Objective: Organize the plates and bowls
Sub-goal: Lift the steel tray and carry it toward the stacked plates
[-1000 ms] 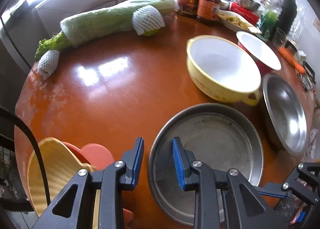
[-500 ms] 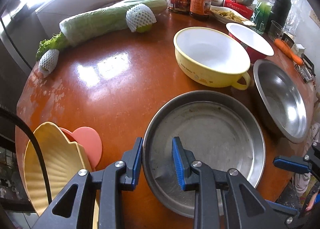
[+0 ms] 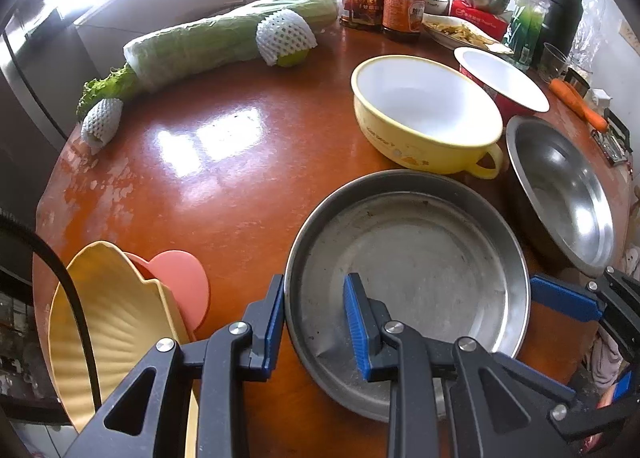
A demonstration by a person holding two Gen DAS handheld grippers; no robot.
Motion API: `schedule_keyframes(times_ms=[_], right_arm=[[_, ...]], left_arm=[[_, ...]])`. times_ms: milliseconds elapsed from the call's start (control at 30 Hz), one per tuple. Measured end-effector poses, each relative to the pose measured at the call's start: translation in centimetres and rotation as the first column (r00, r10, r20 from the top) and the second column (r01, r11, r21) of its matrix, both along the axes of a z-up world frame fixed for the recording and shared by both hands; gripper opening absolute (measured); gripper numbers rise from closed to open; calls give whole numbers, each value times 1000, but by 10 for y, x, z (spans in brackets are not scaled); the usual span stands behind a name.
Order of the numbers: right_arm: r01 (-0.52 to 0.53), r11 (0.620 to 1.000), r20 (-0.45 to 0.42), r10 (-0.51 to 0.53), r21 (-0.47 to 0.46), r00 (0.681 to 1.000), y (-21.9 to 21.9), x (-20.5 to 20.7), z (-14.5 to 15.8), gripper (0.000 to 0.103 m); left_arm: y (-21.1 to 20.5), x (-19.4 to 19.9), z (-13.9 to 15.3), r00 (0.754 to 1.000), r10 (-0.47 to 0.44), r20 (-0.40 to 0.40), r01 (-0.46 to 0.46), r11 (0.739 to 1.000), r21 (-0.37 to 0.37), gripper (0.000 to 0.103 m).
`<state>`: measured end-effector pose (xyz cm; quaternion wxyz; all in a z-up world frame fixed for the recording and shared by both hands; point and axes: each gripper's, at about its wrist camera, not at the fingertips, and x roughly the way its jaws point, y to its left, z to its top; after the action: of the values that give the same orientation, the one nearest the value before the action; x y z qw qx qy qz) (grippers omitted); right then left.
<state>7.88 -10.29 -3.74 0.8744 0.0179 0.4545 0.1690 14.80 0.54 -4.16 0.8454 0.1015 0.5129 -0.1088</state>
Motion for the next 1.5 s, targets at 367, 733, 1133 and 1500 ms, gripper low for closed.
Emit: schedule_keyframes(times_ms=[367, 733, 1133, 1500], right_arm=[[-17, 998, 45, 19, -52, 999, 5, -1, 4, 44], [-69, 997, 117, 73, -41, 991, 19, -12, 28, 44], [-143, 989, 192, 148, -41, 970, 48, -16, 53, 44], [-214, 975, 244, 221, -54, 944, 80, -14, 70, 44]], left_arm=[[9, -9, 16, 999, 20, 47, -20, 1000, -3, 30], [32, -25, 46, 990, 80, 115, -77, 996, -34, 30], [65, -45, 73, 966, 171, 196, -163, 985, -54, 30], [100, -55, 86, 939, 253, 234, -241, 967, -78, 30]])
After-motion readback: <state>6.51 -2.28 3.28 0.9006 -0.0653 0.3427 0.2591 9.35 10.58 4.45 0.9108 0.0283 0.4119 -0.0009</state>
